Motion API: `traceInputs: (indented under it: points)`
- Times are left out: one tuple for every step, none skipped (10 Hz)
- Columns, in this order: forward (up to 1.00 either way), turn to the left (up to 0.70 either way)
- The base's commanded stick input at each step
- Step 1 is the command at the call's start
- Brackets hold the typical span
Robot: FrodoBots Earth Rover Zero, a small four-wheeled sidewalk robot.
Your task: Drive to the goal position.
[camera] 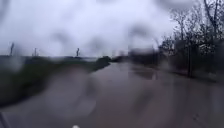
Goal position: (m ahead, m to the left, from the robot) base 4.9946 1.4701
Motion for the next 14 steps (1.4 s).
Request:
traceInputs:
  points:
    - [0.70,-0.35]
    - [0.70,-0.03]
    - [0.70,0.00]
    - [0.70,0.00]
    - [0.70,0.00]
    - [0.70,0.00]
    - [0.70,0.00]
    - [0.70,0.00]
    - [0.70,-0.07]
    - [0.70,-0.17]
    - [0.70,-0.24]
    - [0.70,-0.33]
    - [0.70,-0.11]
    - [0.70,0.00]
